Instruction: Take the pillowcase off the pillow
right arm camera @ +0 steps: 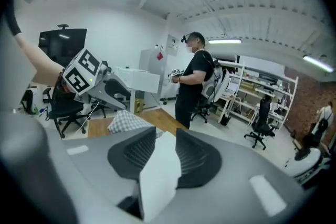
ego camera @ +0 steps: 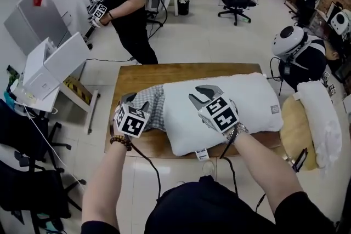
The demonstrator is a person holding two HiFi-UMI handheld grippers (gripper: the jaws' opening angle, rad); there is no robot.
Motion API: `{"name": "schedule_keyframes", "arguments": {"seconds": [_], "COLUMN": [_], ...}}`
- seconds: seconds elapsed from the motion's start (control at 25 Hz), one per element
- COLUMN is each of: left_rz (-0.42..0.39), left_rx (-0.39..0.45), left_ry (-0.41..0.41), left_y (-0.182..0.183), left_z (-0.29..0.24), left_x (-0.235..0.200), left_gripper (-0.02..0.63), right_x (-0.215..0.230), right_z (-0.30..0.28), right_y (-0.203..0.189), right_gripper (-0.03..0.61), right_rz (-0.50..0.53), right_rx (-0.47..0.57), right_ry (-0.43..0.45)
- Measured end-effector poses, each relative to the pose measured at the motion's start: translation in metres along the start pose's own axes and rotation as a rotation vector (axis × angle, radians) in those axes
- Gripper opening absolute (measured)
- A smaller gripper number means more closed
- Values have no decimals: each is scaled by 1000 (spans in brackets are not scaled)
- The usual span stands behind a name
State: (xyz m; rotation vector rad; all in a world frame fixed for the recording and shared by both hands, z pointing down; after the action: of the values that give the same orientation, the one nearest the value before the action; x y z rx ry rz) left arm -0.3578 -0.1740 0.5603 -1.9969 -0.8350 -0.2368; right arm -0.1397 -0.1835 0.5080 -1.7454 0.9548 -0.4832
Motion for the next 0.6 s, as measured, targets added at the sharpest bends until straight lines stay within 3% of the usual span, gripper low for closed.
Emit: {"name": "schedule_keyframes", "arguments": {"seconds": [0.16, 0.4, 0.6], "left_rz": [-10, -19, -31], "left_rx": [133, 315, 395], "left_ry": [15, -10, -61], "left_y": [18, 68, 110], "left_z": [38, 99, 133], "left_x": [4, 50, 106], "left_gripper": [161, 35, 5], "right_x": [-19, -46, -53], "right_z": [41, 103, 151], "right_y": [14, 19, 13], "right_gripper": [8, 1, 0], "right_rz": [61, 70, 64], "right_rx": [121, 209, 269], "right_ry": [-53, -81, -89]}}
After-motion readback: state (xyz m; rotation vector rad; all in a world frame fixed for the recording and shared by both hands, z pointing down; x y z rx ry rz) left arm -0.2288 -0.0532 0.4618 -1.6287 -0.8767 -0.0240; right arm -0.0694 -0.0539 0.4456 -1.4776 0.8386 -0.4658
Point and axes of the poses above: the fingertips, and each gripper's own axes: z backward along the fingers, x to its right, y out of its top, the point moved 5 cm from there along z, backward along the fingers, and after that the axes turned 6 degrees about -z, right-handed, at the moved point
